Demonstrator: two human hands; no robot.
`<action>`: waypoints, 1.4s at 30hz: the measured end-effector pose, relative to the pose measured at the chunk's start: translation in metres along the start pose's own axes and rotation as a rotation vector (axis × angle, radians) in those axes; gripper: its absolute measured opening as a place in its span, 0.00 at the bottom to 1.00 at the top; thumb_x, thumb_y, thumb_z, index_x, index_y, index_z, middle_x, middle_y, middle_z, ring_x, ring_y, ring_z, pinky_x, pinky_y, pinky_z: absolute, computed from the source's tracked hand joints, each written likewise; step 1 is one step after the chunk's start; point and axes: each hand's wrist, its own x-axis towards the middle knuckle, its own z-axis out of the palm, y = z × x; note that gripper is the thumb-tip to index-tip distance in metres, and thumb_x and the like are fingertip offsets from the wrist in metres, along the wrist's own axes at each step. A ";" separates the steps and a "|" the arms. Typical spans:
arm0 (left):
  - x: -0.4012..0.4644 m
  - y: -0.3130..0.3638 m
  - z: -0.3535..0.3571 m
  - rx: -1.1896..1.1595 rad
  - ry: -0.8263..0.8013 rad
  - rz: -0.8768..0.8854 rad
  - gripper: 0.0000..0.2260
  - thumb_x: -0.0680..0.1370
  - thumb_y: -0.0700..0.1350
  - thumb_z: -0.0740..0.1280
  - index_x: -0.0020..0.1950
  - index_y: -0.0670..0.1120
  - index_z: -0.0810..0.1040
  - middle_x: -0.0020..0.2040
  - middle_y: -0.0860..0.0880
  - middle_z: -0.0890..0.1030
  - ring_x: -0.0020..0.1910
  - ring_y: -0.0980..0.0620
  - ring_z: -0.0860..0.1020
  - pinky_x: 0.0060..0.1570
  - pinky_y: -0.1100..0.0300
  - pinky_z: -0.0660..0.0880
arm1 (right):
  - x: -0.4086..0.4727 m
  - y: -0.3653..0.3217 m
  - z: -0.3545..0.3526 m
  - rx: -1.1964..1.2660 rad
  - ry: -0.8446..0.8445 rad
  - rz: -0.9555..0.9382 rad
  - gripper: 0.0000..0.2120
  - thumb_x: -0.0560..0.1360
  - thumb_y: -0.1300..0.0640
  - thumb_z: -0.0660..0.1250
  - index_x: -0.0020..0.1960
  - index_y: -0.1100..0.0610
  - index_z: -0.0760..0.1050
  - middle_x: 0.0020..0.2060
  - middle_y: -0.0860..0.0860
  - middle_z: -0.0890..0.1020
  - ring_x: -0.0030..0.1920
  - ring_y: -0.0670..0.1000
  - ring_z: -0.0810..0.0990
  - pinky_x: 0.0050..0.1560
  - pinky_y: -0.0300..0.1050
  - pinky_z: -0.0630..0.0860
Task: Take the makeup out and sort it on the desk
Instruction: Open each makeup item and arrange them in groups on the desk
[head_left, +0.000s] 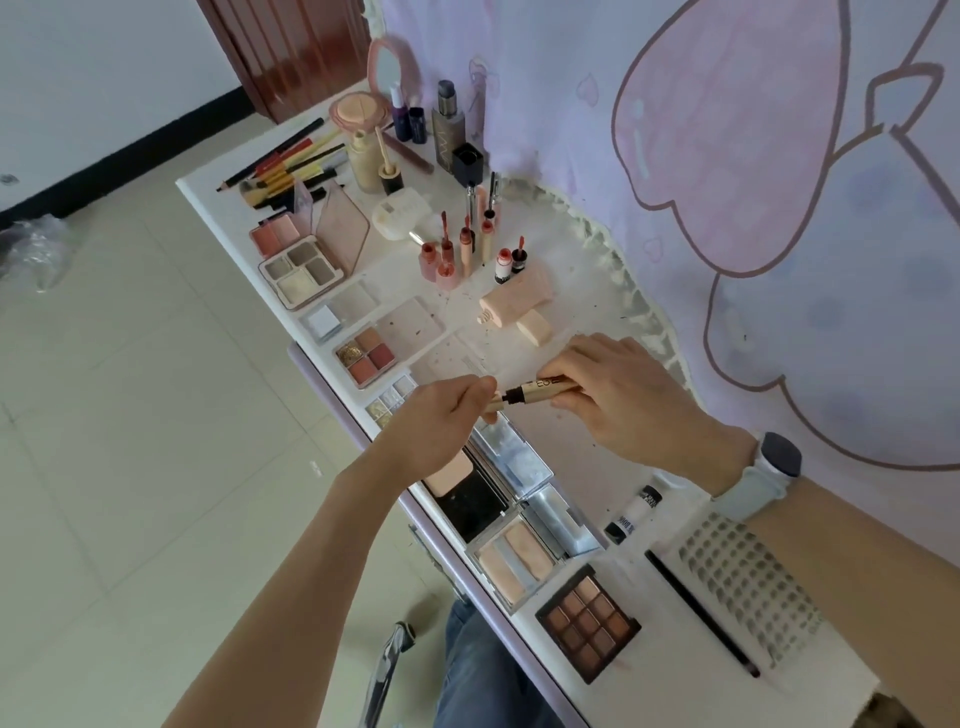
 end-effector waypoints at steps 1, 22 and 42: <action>0.003 -0.003 -0.006 -0.040 -0.015 -0.023 0.19 0.81 0.50 0.52 0.38 0.48 0.76 0.24 0.55 0.68 0.25 0.59 0.65 0.29 0.65 0.62 | 0.001 0.001 -0.003 0.009 0.021 0.031 0.07 0.75 0.57 0.65 0.52 0.56 0.75 0.45 0.49 0.75 0.45 0.51 0.72 0.49 0.45 0.65; 0.053 -0.035 -0.051 -0.098 -0.279 -0.079 0.20 0.80 0.52 0.52 0.34 0.49 0.75 0.26 0.59 0.73 0.27 0.63 0.70 0.31 0.70 0.64 | 0.024 0.007 0.010 -0.067 0.106 0.174 0.06 0.75 0.57 0.64 0.51 0.57 0.75 0.42 0.50 0.77 0.41 0.53 0.73 0.44 0.46 0.66; 0.097 -0.010 -0.006 0.164 -0.010 0.021 0.12 0.79 0.45 0.61 0.59 0.42 0.75 0.49 0.49 0.78 0.46 0.53 0.73 0.45 0.66 0.65 | 0.026 0.060 0.065 0.352 0.227 0.754 0.10 0.75 0.52 0.63 0.52 0.56 0.78 0.40 0.54 0.78 0.43 0.53 0.75 0.37 0.41 0.67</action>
